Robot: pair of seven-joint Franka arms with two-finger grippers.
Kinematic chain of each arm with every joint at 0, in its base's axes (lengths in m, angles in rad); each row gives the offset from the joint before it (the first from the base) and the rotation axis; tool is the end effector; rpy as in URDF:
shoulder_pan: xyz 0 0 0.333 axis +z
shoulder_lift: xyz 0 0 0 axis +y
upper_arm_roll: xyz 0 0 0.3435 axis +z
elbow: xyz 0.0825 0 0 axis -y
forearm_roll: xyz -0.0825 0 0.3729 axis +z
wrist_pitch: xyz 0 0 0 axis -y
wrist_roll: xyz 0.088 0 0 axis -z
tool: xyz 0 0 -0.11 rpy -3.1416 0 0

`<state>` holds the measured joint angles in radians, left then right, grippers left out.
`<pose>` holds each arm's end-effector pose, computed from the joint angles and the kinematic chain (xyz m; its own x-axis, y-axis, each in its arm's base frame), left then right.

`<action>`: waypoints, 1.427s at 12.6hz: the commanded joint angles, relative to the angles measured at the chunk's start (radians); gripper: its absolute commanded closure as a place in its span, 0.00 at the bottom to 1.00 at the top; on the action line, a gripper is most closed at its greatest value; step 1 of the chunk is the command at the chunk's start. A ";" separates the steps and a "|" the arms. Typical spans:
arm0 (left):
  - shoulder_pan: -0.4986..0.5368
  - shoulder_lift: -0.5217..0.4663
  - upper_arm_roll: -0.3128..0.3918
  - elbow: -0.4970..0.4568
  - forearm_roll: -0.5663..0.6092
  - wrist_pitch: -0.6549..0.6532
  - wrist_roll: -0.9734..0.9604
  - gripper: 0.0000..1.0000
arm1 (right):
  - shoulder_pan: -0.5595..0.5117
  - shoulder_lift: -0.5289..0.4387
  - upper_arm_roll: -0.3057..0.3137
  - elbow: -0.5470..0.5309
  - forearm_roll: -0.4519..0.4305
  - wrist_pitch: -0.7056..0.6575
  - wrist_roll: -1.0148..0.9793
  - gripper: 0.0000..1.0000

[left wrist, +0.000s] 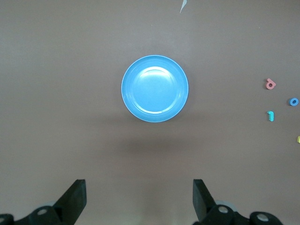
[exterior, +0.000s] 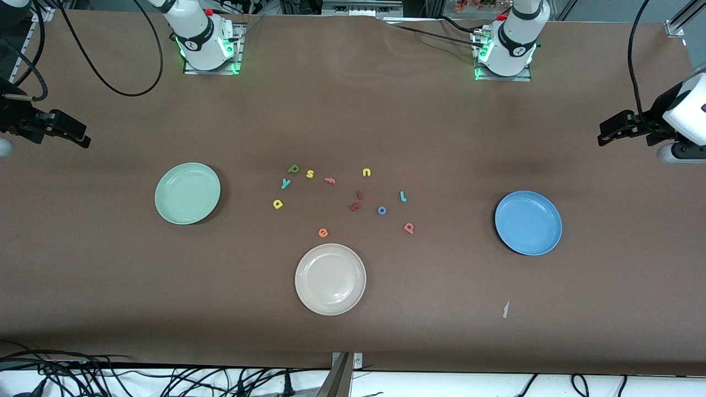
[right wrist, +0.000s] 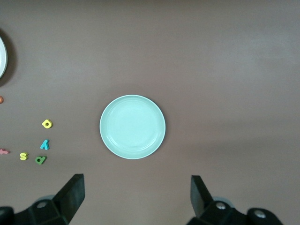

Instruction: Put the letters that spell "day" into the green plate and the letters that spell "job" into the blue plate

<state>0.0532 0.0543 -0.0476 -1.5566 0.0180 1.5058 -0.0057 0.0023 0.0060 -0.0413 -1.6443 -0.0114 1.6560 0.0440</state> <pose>0.5529 0.0060 0.6204 0.9944 0.0122 -0.1047 0.0106 -0.9998 -0.0160 0.5510 -0.0226 0.6191 0.9966 -0.0819 0.0062 -0.0820 -0.9966 0.0114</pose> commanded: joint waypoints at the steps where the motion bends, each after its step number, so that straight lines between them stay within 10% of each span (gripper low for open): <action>1: 0.005 0.006 0.002 0.024 -0.024 -0.026 0.032 0.00 | -0.004 0.006 0.004 0.021 0.007 -0.018 -0.001 0.00; 18: -0.007 0.015 -0.005 0.021 -0.024 -0.026 0.033 0.00 | -0.004 0.006 0.003 0.015 0.010 -0.019 -0.003 0.00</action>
<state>0.0445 0.0622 -0.0542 -1.5566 0.0178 1.5002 0.0057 0.0023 0.0069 -0.0412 -1.6443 -0.0114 1.6550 0.0440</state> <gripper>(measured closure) 0.000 0.000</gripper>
